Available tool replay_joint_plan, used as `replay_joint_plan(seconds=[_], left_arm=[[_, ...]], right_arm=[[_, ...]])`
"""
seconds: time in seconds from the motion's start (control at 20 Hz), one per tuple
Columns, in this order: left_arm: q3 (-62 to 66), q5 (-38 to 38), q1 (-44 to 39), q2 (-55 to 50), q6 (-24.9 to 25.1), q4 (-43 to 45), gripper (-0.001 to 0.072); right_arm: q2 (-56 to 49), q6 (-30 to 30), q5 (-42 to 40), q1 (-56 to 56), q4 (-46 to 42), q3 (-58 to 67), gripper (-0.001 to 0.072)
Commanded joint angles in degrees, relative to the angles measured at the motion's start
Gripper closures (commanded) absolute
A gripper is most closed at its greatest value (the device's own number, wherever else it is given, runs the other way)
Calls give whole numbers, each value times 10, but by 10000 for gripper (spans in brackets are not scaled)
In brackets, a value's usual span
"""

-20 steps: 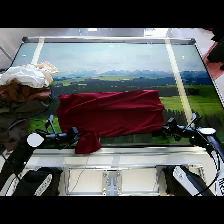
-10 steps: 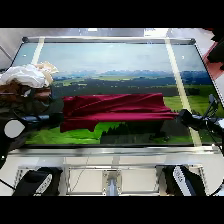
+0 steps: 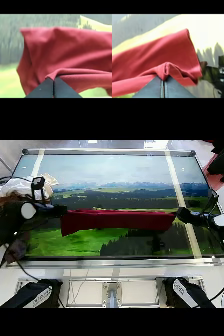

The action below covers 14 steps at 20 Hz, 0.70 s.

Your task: Fold the shirts.

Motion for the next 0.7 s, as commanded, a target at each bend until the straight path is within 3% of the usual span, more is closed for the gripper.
replay_joint_plan(seconds=[0.0, 0.35, 0.65], left_arm=[[45, 25, 0, -103, 22, 15, 694], [46, 14, 0, -179, 23, 19, 694], [46, 16, 0, -226, 23, 3, 692]], right_arm=[[-90, 20, -60, 17, -6, 44, 683], [-214, 19, -79, 60, -33, 55, 682], [-246, 21, -128, 93, -35, 55, 682]])
